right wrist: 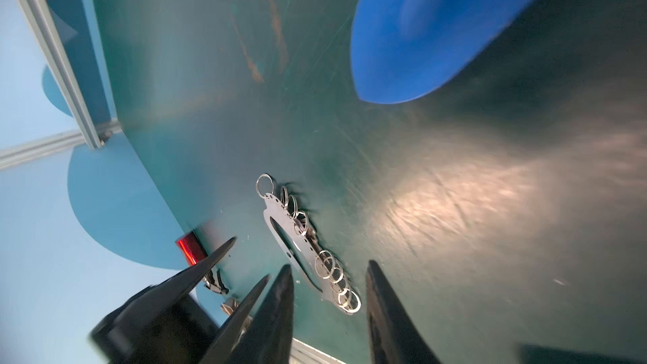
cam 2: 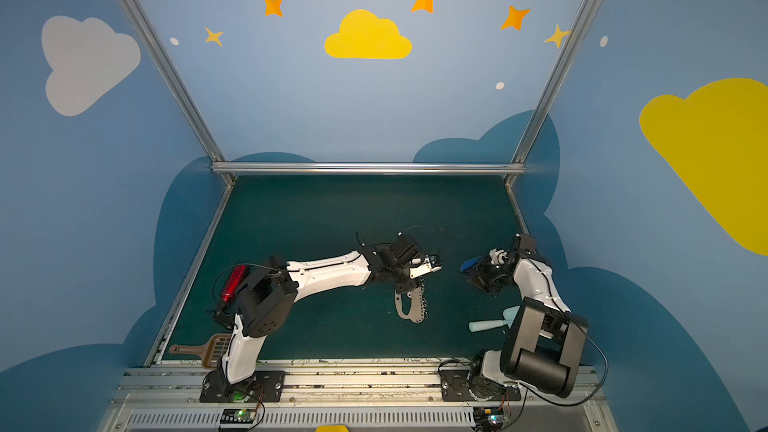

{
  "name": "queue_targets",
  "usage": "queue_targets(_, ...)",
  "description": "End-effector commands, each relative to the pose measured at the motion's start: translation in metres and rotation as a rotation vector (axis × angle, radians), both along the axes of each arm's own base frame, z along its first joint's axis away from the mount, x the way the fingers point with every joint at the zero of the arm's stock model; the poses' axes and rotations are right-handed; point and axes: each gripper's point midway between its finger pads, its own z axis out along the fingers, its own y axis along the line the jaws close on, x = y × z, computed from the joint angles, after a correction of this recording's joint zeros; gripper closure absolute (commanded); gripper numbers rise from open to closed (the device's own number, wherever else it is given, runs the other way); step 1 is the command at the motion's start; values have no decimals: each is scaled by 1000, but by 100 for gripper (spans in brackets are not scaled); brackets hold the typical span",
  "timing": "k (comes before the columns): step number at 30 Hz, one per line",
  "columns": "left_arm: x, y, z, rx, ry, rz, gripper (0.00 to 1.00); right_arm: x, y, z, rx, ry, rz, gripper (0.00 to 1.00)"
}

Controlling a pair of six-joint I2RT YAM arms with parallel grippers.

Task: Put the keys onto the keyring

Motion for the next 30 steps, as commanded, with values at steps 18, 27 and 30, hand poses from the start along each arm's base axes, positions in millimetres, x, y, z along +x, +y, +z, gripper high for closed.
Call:
queue_targets(18,-2,-25,-35,97,-29,-146,61,-7,-12,24,7,-55,-30,75)
queue_targets(27,-1,-22,-42,126,-37,-147,70,-6,-12,23,11,-54,-29,80)
queue_targets(30,-1,-21,-45,134,-34,-149,69,-6,-12,22,12,-52,-29,80)
